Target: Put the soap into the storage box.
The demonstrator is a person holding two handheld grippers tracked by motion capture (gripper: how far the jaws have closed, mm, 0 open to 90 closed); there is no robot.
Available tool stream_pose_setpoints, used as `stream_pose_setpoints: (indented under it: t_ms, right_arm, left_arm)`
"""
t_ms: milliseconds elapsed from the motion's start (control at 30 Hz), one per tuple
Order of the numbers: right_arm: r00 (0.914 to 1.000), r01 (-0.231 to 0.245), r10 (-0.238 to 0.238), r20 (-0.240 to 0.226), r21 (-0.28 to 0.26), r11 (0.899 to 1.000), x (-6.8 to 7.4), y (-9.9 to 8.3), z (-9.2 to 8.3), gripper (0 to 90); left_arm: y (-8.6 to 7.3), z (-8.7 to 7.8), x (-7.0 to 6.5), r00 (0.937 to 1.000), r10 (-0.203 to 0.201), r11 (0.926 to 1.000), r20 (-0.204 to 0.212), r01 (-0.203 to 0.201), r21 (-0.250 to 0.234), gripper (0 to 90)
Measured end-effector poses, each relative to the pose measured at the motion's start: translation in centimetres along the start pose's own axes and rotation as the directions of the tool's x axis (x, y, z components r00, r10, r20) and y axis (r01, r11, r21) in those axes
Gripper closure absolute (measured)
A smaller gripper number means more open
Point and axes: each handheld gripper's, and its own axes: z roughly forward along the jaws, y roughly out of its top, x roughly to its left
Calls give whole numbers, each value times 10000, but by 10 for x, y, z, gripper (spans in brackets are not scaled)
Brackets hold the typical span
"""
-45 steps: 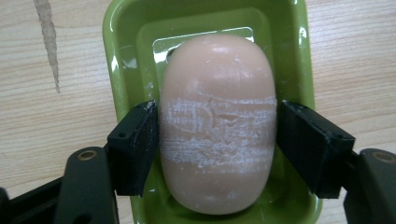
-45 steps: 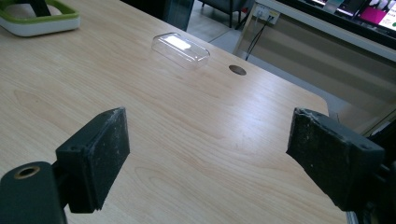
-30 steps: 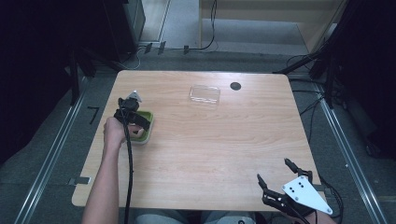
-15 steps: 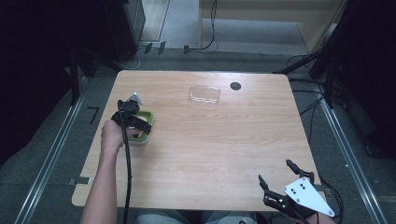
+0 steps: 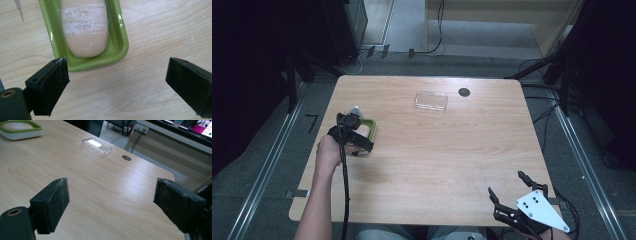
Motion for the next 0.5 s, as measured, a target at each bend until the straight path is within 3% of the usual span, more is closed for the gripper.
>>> stream_pose_setpoints:
  t_ms: [300,500]
  right_arm:
    - [10000,17,-17,-15,4,10000,0,0,0,133]
    - [10000,30,-30,-23,-7,10000,0,0,0,133]
  left_arm:
    - [-20,-6,-4,9997,186,9998,-134,-186,57,36]
    - [-35,-8,-14,9982,563,9982,-190,-559,202,36]
